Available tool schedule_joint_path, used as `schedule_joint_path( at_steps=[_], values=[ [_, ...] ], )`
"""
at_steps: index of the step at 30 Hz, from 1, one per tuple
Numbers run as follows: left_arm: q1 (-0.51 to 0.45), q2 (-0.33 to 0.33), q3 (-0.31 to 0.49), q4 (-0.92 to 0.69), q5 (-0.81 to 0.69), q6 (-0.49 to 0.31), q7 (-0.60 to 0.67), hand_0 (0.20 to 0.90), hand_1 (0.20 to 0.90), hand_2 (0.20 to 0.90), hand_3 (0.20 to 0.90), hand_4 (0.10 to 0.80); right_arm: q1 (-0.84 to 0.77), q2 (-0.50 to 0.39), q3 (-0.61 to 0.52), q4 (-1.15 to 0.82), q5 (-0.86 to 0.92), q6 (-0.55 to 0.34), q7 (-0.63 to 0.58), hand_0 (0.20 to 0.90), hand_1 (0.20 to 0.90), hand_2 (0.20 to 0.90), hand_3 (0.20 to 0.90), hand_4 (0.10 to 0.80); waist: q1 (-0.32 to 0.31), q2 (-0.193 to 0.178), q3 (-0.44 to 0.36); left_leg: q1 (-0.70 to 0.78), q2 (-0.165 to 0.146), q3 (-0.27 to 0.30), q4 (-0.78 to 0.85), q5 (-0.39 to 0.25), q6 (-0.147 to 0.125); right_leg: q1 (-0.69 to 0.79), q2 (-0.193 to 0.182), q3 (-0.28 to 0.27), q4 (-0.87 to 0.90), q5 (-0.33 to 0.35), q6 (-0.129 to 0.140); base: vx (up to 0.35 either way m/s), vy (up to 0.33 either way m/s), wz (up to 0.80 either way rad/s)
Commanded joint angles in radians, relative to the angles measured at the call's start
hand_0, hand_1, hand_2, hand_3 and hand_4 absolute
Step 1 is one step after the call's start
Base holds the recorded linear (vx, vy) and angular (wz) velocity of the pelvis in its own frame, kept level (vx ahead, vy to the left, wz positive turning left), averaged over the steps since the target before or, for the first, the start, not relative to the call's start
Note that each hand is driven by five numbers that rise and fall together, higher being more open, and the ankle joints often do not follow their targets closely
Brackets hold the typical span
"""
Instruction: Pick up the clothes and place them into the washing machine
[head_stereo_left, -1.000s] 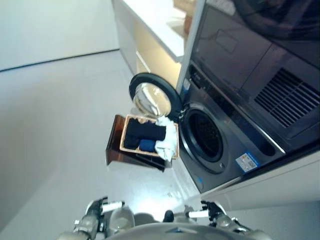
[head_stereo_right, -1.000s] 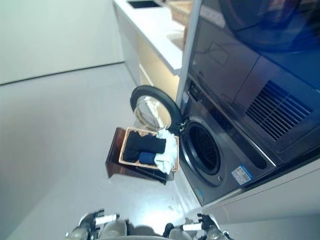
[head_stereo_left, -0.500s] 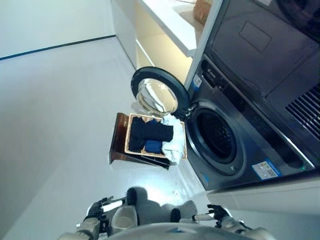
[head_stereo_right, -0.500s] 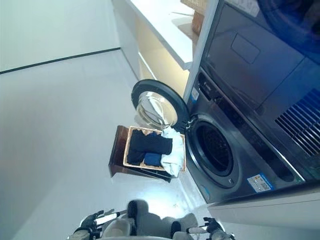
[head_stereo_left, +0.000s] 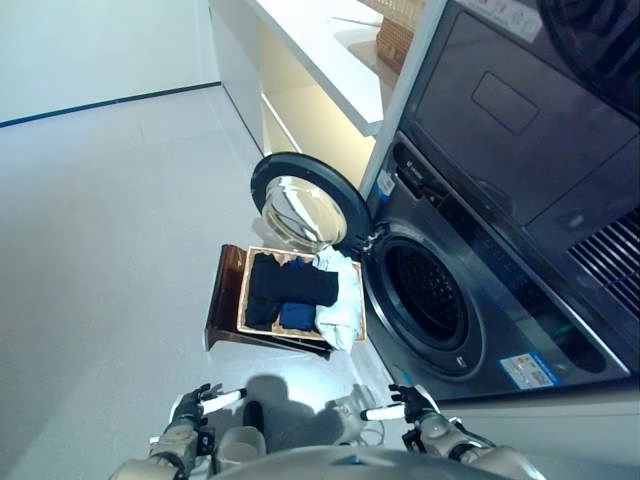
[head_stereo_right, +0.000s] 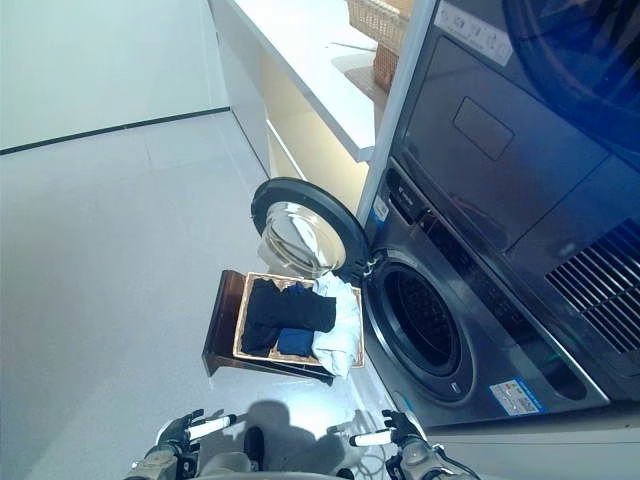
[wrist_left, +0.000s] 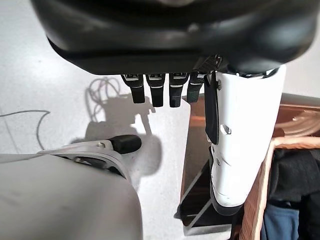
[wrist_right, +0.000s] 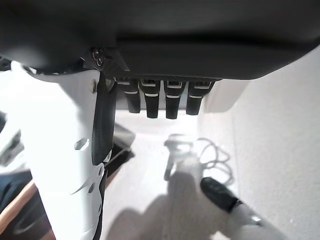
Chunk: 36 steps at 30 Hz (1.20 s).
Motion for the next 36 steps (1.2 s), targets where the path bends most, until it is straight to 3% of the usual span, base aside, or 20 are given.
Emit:
schedule_joint_path(
  at_steps=[1,3,4,5,6,8,11,12,13,17,27,29,30,31,32,33,34,36],
  values=[
    [-0.034,-0.024,-0.016,0.012,0.042,-0.009,0.002,0.900,0.900,0.900,0.900,0.800,-0.035,-0.056,0.000,-0.049,0.001,0.001,-0.020,0.900,0.900,0.900,0.900,0.800,-0.003,0.037,0.037,-0.064,-0.014,-0.036,0.012,0.001,-0.009,-0.034,0.057,0.068,0.362,0.261,0.014,0.183,0.168,0.01],
    [-0.038,-0.014,-0.013,0.014,0.048,-0.010,-0.005,0.900,0.900,0.900,0.900,0.800,-0.041,-0.059,0.003,-0.052,0.003,-0.001,-0.015,0.900,0.900,0.900,0.900,0.800,-0.032,0.085,0.060,-0.004,0.011,-0.056,-0.037,0.015,-0.016,-0.148,0.130,0.092,0.426,0.189,-0.003,0.195,0.132,0.09],
    [-0.036,-0.010,-0.011,0.015,0.046,-0.011,-0.002,0.900,0.900,0.900,0.900,0.800,-0.042,-0.061,0.007,-0.051,0.005,-0.001,-0.017,0.900,0.900,0.900,0.900,0.800,-0.041,0.098,0.073,0.031,0.012,-0.057,-0.056,0.020,-0.025,-0.150,0.111,0.061,0.340,0.104,-0.022,0.204,0.028,0.25],
    [-0.039,-0.007,-0.009,0.018,0.045,-0.014,0.005,0.900,0.900,0.900,0.900,0.800,-0.045,-0.061,0.012,-0.052,0.004,-0.002,-0.022,0.900,0.900,0.900,0.900,0.800,-0.041,0.109,0.076,0.049,0.023,-0.054,-0.065,0.017,-0.041,-0.162,0.076,0.040,0.241,0.088,-0.026,0.228,-0.064,0.16],
    [-0.042,-0.005,-0.008,0.023,0.041,-0.014,0.008,0.900,0.900,0.900,0.900,0.800,-0.050,-0.058,0.020,-0.060,0.000,-0.001,-0.025,0.900,0.900,0.900,0.900,0.800,-0.055,0.112,0.077,0.069,0.027,-0.059,-0.069,0.010,-0.052,-0.199,0.062,0.036,0.161,0.109,-0.025,0.215,-0.127,0.02],
    [-0.054,-0.005,-0.002,0.027,0.025,-0.016,0.024,0.900,0.900,0.900,0.900,0.800,-0.060,-0.054,0.027,-0.065,-0.018,0.005,-0.035,0.900,0.900,0.900,0.900,0.800,-0.066,0.102,0.099,0.111,0.043,-0.042,-0.062,-0.017,-0.074,-0.246,-0.004,-0.014,0.058,0.202,0.001,0.177,-0.168,0.05],
    [-0.058,-0.013,0.004,0.033,0.009,-0.016,0.036,0.900,0.900,0.900,0.900,0.800,-0.069,-0.047,0.039,-0.059,-0.035,0.009,-0.039,0.900,0.900,0.900,0.900,0.800,-0.059,0.064,0.103,0.131,0.070,-0.031,0.015,-0.062,-0.088,-0.188,0.016,-0.005,0.065,0.193,-0.014,0.118,-0.192,0.21],
    [-0.055,-0.021,0.007,0.030,0.001,-0.018,0.042,0.900,0.900,0.900,0.900,0.800,-0.065,-0.047,0.038,-0.046,-0.035,0.013,-0.041,0.900,0.900,0.900,0.900,0.800,-0.058,0.059,0.097,0.136,0.079,-0.032,0.009,-0.057,-0.096,-0.174,0.018,-0.024,0.055,0.191,-0.019,0.167,-0.190,0.31],
    [-0.047,-0.040,-0.015,0.017,0.013,-0.019,0.032,0.900,0.900,0.900,0.900,0.800,-0.054,-0.054,0.030,-0.041,-0.041,0.015,-0.036,0.900,0.900,0.900,0.900,0.800,-0.062,0.062,0.070,0.152,0.084,-0.039,-0.024,-0.042,-0.105,-0.141,0.026,-0.064,0.031,0.188,-0.021,0.123,-0.117,0.34],
    [-0.051,-0.044,-0.026,0.015,0.016,-0.016,0.028,0.900,0.900,0.900,0.900,0.800,-0.071,-0.073,0.035,-0.035,-0.058,0.016,-0.035,0.900,0.900,0.900,0.900,0.800,-0.062,0.076,0.046,0.150,0.088,-0.046,-0.066,-0.020,-0.111,-0.127,0.029,-0.094,0.023,0.183,-0.017,0.065,-0.050,0.33],
    [-0.032,-0.059,-0.022,0.024,0.024,-0.016,0.021,0.900,0.900,0.900,0.900,0.800,-0.090,-0.068,0.072,-0.074,-0.093,0.004,-0.036,0.900,0.900,0.900,0.900,0.800,-0.050,0.101,0.043,0.151,0.107,-0.052,-0.069,-0.013,-0.131,-0.126,0.038,-0.100,0.027,0.166,-0.029,0.051,-0.057,0.05],
    [-0.033,-0.060,-0.024,0.018,0.035,-0.018,0.026,0.900,0.900,0.900,0.900,0.800,-0.098,-0.064,0.085,-0.089,-0.097,-0.002,-0.041,0.900,0.900,0.900,0.900,0.800,-0.045,0.091,0.053,0.139,0.116,-0.058,0.002,-0.023,-0.136,-0.107,0.050,-0.090,0.012,0.158,-0.040,0.029,-0.119,-0.02],
    [-0.046,-0.063,-0.036,0.007,0.039,-0.022,0.032,0.900,0.900,0.900,0.900,0.800,-0.108,-0.067,0.094,-0.100,-0.099,-0.005,-0.048,0.900,0.900,0.900,0.900,0.800,-0.037,0.079,0.070,0.097,0.106,-0.087,0.089,-0.040,-0.136,-0.098,0.045,-0.086,0.008,0.163,-0.046,-0.070,-0.028,-0.05],
    [-0.068,-0.067,-0.066,-0.008,0.060,-0.026,0.041,0.900,0.900,0.900,0.900,0.800,-0.126,-0.082,0.120,-0.122,-0.131,-0.007,-0.065,0.900,0.900,0.900,0.900,0.800,-0.041,0.069,0.085,0.048,0.089,-0.125,0.047,-0.019,-0.135,-0.092,0.033,-0.091,-0.011,0.161,-0.038,-0.068,-0.027,0.00],
    [-0.068,-0.067,-0.066,-0.008,0.060,-0.026,0.041,0.900,0.900,0.900,0.900,0.800,-0.126,-0.082,0.121,-0.122,-0.131,-0.007,-0.065,0.900,0.900,0.900,0.900,0.800,-0.043,0.069,0.085,0.049,0.088,-0.127,0.045,-0.018,-0.135,-0.091,0.033,-0.093,-0.012,0.161,-0.038,-0.049,0.051,0.13],
    [-0.072,-0.071,-0.066,-0.010,0.060,-0.027,0.054,0.900,0.900,0.900,0.900,0.800,-0.131,-0.092,0.129,-0.125,-0.163,-0.004,-0.080,0.900,0.900,0.900,0.900,0.800,-0.039,0.075,0.082,0.004,0.105,-0.117,-0.015,0.044,-0.141,-0.086,0.029,-0.103,-0.018,0.163,-0.031,0.031,0.079,0.34],
    [-0.066,-0.073,-0.064,-0.006,0.057,-0.030,0.058,0.900,0.900,0.900,0.900,0.800,-0.143,-0.109,0.153,-0.144,-0.208,-0.003,-0.086,0.900,0.900,0.900,0.900,0.800,-0.042,0.078,0.078,0.020,0.121,-0.105,-0.031,0.030,-0.142,-0.091,0.030,-0.096,-0.008,0.156,-0.023,0.041,0.144,0.35],
    [-0.063,-0.073,-0.073,-0.007,0.060,-0.030,0.062,0.900,0.900,0.900,0.900,0.800,-0.166,-0.125,0.188,-0.142,-0.313,0.009,-0.115,0.900,0.900,0.900,0.900,0.800,-0.044,0.088,0.073,0.026,0.116,-0.097,-0.059,0.038,-0.135,-0.100,0.032,-0.091,-0.005,0.156,-0.028,0.023,0.109,0.05]
  ],
)
